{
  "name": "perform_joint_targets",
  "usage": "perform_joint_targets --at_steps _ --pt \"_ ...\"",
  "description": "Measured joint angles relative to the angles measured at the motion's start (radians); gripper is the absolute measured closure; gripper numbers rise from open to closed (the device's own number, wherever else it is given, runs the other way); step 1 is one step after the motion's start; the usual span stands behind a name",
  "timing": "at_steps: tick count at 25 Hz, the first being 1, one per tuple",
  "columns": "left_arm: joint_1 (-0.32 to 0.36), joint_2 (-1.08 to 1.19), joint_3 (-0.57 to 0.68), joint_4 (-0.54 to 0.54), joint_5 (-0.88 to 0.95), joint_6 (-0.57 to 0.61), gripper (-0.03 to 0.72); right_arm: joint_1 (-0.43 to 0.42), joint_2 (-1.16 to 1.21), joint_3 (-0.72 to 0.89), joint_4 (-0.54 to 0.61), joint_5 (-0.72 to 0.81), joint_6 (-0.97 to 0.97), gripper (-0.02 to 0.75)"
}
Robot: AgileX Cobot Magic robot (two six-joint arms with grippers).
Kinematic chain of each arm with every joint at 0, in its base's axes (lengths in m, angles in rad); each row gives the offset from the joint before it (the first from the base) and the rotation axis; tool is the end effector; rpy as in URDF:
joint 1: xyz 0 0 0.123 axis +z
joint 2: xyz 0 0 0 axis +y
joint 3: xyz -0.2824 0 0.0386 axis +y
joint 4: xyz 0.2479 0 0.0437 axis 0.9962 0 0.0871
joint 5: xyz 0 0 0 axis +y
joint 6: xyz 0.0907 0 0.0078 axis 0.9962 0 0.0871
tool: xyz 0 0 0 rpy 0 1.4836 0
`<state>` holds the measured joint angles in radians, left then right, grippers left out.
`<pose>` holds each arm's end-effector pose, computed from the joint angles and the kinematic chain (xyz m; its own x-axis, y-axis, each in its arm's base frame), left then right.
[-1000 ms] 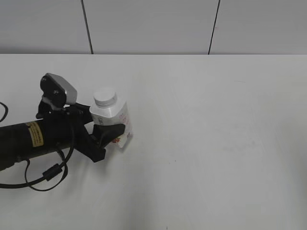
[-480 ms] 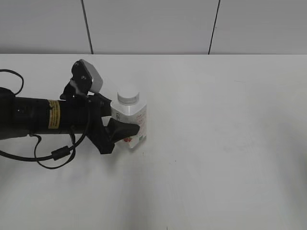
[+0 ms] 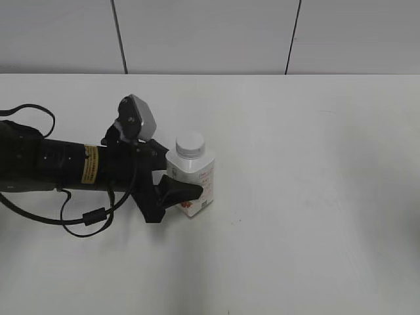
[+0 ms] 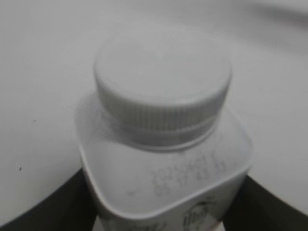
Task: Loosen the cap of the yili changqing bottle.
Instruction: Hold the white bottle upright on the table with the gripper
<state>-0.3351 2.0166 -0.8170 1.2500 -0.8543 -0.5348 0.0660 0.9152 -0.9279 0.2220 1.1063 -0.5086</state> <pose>0.2932 -0.1710 0.1019 -0.1659 0.4554 -0.8747 0.9564 0.2906 -0.0301 0.1526 0.0281 0.3422 -0.7010 -0.4360 -0.5643 -0.4896 0.8696 -0.0638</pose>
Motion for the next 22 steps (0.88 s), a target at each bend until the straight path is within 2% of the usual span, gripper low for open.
perform_joint_targets --at_steps 6,15,22 --pt "-0.036 0.008 -0.019 0.009 -0.003 0.052 0.240 0.138 0.185 -0.080 -0.028 0.023 -0.023 0.152" --pt "-0.042 0.037 -0.028 -0.012 -0.009 0.079 0.240 0.310 0.436 -0.258 -0.053 0.023 -0.032 0.153" --pt "-0.042 0.058 -0.028 -0.017 -0.024 0.079 0.240 0.456 0.604 -0.399 -0.092 0.023 -0.061 0.228"
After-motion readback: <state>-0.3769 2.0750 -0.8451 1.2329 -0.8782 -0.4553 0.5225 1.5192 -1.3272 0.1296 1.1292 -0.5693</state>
